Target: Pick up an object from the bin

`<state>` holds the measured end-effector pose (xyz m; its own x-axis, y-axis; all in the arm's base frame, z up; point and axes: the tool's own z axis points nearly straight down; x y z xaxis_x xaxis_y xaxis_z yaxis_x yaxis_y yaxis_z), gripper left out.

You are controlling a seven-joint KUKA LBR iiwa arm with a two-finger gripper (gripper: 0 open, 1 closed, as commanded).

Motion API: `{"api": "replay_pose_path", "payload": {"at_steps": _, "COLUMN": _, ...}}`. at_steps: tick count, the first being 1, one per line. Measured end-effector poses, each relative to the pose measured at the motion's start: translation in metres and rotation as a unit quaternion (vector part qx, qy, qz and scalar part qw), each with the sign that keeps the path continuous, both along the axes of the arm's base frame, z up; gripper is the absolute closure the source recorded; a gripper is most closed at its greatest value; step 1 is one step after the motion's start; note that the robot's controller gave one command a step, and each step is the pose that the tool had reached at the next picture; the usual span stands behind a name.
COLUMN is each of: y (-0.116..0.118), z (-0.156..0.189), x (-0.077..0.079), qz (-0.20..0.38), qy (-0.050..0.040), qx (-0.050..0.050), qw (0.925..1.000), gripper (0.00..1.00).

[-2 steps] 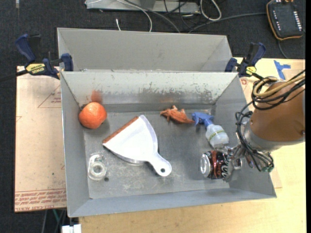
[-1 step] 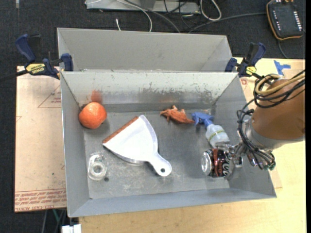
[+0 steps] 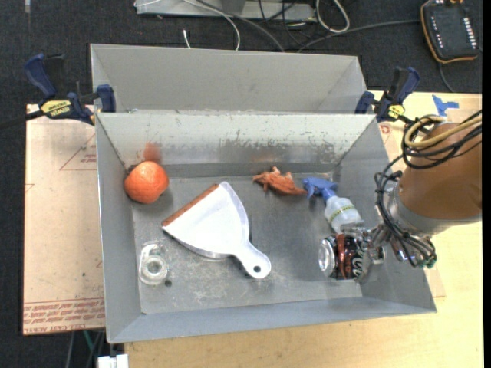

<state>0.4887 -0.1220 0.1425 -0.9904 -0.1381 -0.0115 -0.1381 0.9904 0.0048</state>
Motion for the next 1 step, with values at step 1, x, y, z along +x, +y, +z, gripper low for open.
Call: {"api": "replay_pose_path", "payload": {"at_steps": 1, "y": 0.0007, "z": 0.0182, "x": -0.001, "qz": 0.0, "qy": 0.0024, "qx": 0.001, "qw": 1.0, "gripper": 1.0}}
